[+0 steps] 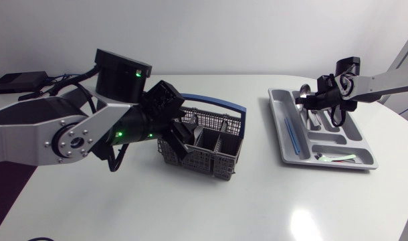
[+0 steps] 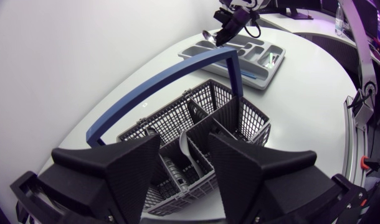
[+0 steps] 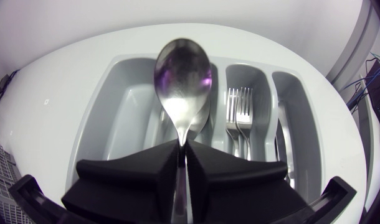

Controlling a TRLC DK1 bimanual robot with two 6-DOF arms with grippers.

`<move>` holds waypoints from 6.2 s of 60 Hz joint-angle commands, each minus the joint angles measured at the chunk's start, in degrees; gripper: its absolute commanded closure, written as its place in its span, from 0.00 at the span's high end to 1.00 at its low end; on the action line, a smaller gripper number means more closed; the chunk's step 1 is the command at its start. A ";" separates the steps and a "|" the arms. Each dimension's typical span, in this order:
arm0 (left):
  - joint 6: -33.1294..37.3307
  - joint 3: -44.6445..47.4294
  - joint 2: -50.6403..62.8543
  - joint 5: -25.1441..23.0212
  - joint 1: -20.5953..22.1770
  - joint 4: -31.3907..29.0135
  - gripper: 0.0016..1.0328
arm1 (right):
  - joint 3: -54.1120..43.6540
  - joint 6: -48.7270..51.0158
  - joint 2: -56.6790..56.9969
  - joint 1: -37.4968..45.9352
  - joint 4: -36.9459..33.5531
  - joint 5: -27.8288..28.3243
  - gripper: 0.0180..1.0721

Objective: Unload the cutlery basket into the drawer organizer.

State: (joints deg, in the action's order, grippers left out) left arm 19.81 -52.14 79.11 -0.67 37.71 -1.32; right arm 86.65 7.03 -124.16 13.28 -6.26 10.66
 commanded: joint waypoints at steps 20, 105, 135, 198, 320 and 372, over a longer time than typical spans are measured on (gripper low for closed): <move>3.04 0.46 6.76 2.34 2.01 4.22 0.54 | -12.56 1.67 11.92 0.26 1.69 -1.25 0.77; 5.24 -6.04 19.24 1.55 -0.98 10.02 0.28 | -39.02 5.10 47.96 -2.38 -3.58 8.33 0.86; 5.59 -4.20 17.66 1.55 -0.80 9.94 0.03 | -40.68 5.72 49.89 -2.38 -3.49 8.15 0.86; 6.91 9.42 -22.42 16.84 11.50 13.80 0.03 | -46.13 5.72 72.04 -17.41 -14.66 6.75 0.86; -23.68 -21.25 0.17 -6.36 2.01 -15.73 0.16 | -24.78 0.97 49.89 -51.77 -13.25 -4.85 0.05; -19.29 -15.80 -13.46 -11.02 -16.18 -16.26 0.55 | -32.60 22.06 64.13 -26.29 -31.53 14.31 0.05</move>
State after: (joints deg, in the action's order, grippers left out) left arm -0.95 -70.67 66.81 -10.72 23.73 -17.96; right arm 56.66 22.48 -60.84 -17.74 -35.38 22.72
